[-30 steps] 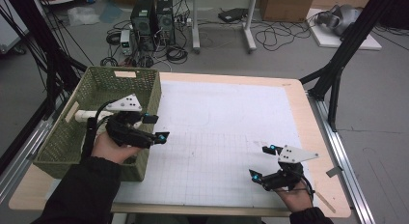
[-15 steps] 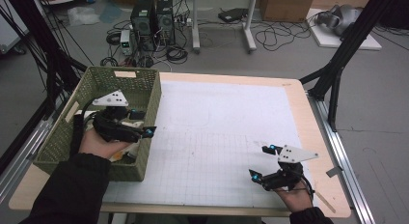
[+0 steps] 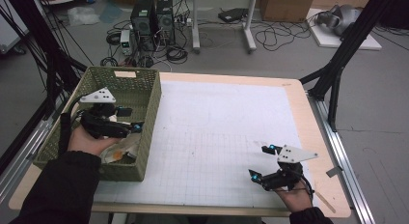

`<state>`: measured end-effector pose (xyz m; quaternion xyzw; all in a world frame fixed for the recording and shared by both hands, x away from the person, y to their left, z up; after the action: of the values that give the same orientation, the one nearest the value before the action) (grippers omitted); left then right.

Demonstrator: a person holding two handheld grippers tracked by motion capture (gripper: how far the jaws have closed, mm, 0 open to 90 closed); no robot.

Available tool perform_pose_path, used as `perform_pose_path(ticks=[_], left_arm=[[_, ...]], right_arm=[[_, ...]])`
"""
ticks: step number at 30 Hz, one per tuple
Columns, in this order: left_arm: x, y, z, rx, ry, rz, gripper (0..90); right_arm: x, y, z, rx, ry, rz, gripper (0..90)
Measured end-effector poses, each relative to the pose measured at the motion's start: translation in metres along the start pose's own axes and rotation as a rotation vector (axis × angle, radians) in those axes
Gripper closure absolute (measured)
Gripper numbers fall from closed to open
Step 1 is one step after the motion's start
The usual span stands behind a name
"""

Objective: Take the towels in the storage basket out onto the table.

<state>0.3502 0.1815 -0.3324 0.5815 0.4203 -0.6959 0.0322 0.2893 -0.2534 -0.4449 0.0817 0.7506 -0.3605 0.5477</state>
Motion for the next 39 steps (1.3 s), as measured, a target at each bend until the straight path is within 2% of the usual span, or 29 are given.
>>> perform_pose_path(ticks=[10, 22, 39], left_arm=[[0.018, -0.009, -0.020, -0.055, -0.034, -0.032, 29.2], [0.031, -0.017, -0.039, -0.105, -0.062, -0.057, 29.8], [0.043, -0.021, -0.059, -0.137, -0.096, -0.085, 29.6]], right_arm=[[0.000, -0.001, -0.001, -0.001, -0.001, -0.001, 4.7], [-0.001, 0.000, -0.001, -0.003, -0.002, -0.002, 4.7], [-0.002, 0.000, -0.003, -0.007, -0.005, 0.003, 4.7]])
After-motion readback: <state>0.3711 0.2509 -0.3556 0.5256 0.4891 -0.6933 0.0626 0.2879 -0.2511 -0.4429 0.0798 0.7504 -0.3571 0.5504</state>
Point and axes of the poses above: each handheld gripper's, and its own axes: y roughly forward along the jaws, x roughly out of its underside, z roughly to its right, the point moved 6 cm from there along y, roughly forward along the jaws, and after that the axes turned 9 degrees about y, right-handed, at the moved point
